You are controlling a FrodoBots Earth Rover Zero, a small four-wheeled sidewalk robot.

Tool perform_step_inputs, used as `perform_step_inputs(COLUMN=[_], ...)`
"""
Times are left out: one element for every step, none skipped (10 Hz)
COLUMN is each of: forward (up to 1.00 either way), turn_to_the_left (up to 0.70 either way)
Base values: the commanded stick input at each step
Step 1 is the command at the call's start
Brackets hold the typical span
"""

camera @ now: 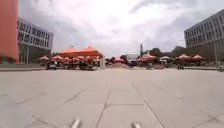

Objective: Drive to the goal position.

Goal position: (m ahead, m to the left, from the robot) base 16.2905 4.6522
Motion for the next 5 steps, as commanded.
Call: perform_step_inputs(forward=[0.85,0.85,0.85,0.85,0.85], turn_to_the_left=[0.00,0.00,0.00,0.00,0.00])
